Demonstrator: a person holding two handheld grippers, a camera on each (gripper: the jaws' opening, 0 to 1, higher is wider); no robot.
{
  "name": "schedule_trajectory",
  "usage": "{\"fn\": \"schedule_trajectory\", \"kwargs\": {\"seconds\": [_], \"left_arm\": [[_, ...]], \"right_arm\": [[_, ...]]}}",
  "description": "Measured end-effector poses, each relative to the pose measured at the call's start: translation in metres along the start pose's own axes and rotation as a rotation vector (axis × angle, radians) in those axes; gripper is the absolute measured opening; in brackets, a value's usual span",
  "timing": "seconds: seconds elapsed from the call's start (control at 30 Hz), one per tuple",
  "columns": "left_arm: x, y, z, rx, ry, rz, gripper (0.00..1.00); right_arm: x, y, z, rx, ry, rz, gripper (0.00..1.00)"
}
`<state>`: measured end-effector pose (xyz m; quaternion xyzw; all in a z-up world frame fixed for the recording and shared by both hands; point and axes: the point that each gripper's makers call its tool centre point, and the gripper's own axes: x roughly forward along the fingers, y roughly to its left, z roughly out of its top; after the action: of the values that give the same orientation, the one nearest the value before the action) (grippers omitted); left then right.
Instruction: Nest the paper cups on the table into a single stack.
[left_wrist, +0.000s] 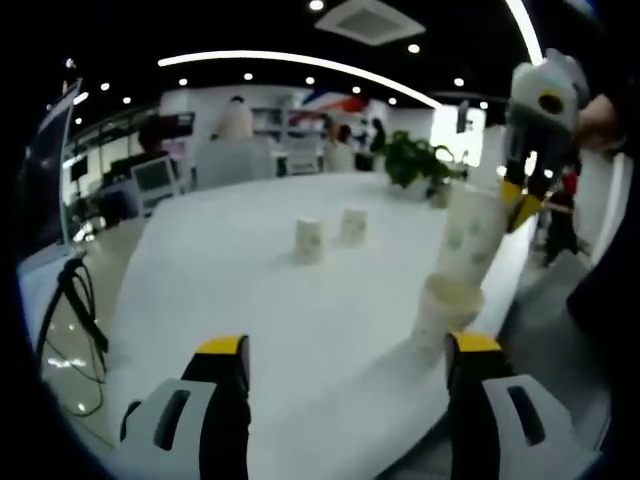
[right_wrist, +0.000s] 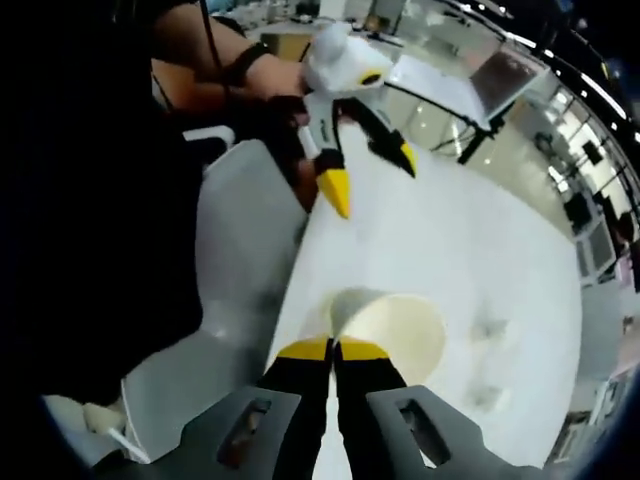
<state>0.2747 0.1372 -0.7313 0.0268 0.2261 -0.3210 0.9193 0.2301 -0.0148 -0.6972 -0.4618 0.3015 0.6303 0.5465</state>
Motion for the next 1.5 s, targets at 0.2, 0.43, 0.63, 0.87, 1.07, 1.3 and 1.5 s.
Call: {"fn": "schedule_trajectory", "kwargs": {"seconds": [0.2,0.43,0.63,0.87,1.07,1.3,1.5], "left_arm": [[0.001,0.000,-0.001,0.001,0.001,-0.002,0.79],[-0.002,0.002,-0.003,-0.003,0.003,0.003,0.79],[-0.004,0.004,-0.005,-0.005,0.006,0.008,0.78],[-0.005,0.006,-0.007,-0.005,0.007,0.014,0.78],[-0.007,0.006,-0.006,-0.007,0.004,0.016,0.78],[-0.007,0.007,-0.008,-0.010,0.003,0.020,0.78],[-0.008,0.006,-0.010,-0.014,0.006,0.016,0.78]], "right_arm": [[0.014,0.001,-0.007,0.022,0.011,0.019,0.00],[0.026,0.003,-0.009,0.018,0.031,0.033,0.00],[0.032,0.006,-0.005,-0.006,0.050,0.045,0.00],[0.038,0.009,-0.005,0.002,0.065,0.073,0.00],[0.041,0.011,-0.006,0.006,0.073,0.086,0.00],[0.046,0.013,-0.006,0.002,0.072,0.104,0.00],[0.050,0.019,-0.005,-0.039,0.061,0.120,0.00]]}}
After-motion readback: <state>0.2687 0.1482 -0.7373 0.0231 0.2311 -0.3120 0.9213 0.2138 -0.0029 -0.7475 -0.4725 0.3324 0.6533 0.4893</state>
